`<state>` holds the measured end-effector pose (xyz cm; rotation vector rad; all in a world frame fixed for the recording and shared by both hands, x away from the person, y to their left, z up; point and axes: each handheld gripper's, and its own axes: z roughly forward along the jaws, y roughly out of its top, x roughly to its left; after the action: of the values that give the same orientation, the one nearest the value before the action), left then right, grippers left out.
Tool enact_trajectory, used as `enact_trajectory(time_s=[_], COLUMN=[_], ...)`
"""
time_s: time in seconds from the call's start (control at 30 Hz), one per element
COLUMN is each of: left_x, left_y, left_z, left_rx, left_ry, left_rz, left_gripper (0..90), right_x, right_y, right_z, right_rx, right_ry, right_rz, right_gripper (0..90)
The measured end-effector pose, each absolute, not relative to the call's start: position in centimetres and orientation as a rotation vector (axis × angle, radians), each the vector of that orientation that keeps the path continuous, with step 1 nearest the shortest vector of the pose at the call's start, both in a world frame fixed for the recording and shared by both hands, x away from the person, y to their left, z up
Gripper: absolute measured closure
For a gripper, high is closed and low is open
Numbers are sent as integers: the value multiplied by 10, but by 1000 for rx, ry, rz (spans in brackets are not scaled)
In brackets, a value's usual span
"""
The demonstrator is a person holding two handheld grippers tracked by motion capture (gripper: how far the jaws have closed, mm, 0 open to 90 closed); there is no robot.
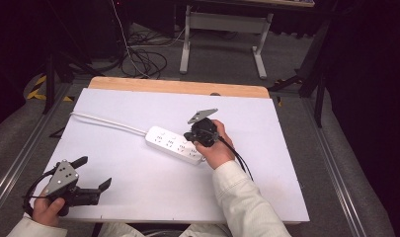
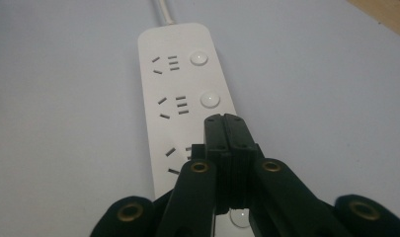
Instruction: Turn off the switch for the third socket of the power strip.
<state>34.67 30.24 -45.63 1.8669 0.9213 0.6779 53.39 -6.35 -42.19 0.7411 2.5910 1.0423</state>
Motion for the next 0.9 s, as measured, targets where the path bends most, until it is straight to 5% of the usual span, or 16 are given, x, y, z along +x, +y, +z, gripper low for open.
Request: enact_trajectory(time_s=[0.9], left_x=[347], left_y=[303], left_z=[-456], left_rx=[1876], left_ry=[920], left_rz=[682], left_gripper=[3], right_x=[545], right_y=[-52], right_z=[-446], right_rx=[797], right_ry=[2584], right_rz=[1007], right_gripper=[900])
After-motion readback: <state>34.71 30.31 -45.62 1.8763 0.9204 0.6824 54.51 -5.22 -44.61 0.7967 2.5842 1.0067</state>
